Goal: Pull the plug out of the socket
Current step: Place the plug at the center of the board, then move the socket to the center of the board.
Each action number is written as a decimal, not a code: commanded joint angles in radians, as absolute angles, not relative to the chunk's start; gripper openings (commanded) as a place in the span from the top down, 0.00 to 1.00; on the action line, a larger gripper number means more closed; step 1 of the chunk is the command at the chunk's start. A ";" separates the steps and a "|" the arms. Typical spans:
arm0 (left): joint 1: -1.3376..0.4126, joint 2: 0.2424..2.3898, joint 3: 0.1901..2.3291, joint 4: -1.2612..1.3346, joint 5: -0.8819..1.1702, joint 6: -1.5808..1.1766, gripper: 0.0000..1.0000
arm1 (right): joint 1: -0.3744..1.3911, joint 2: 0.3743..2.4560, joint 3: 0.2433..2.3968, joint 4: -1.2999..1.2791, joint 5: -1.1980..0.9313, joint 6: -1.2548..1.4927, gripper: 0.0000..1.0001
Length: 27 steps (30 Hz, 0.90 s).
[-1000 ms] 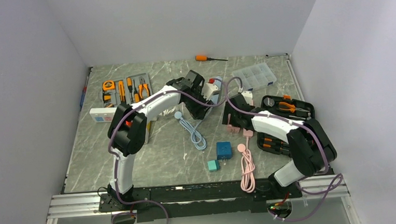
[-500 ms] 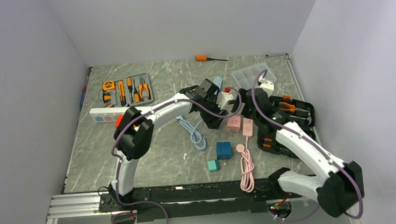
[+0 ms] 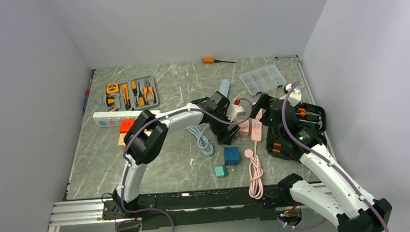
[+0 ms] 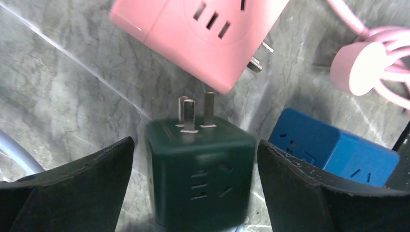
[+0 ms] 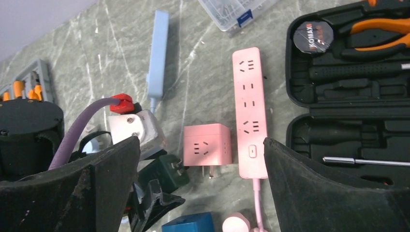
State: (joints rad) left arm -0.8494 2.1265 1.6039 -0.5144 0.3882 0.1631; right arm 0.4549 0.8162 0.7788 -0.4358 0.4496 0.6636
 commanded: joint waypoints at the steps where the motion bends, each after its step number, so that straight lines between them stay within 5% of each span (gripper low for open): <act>1: -0.858 2.075 1.550 -0.455 0.399 0.151 0.01 | 0.459 0.790 0.809 -0.480 0.495 0.689 0.00; 9: -0.794 1.933 1.747 -0.726 0.447 0.218 0.01 | 0.456 0.776 0.851 -0.516 0.504 0.669 0.00; 15: -0.572 1.801 1.936 -0.966 0.492 0.266 0.01 | 0.457 0.865 0.911 -0.511 0.445 0.628 0.00; 20: -0.331 1.642 1.812 -1.054 0.352 0.427 0.01 | 0.478 0.984 0.960 -0.470 0.315 0.594 0.00; 27: 0.140 1.480 1.534 -0.922 0.407 0.482 0.01 | 0.733 1.236 1.068 -0.410 0.358 0.591 0.00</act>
State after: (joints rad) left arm -0.0532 1.4822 1.6070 -0.9318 0.3794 0.4126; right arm 0.6388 1.1572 0.9966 -0.4782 0.3790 0.6125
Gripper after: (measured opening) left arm 0.994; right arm 0.994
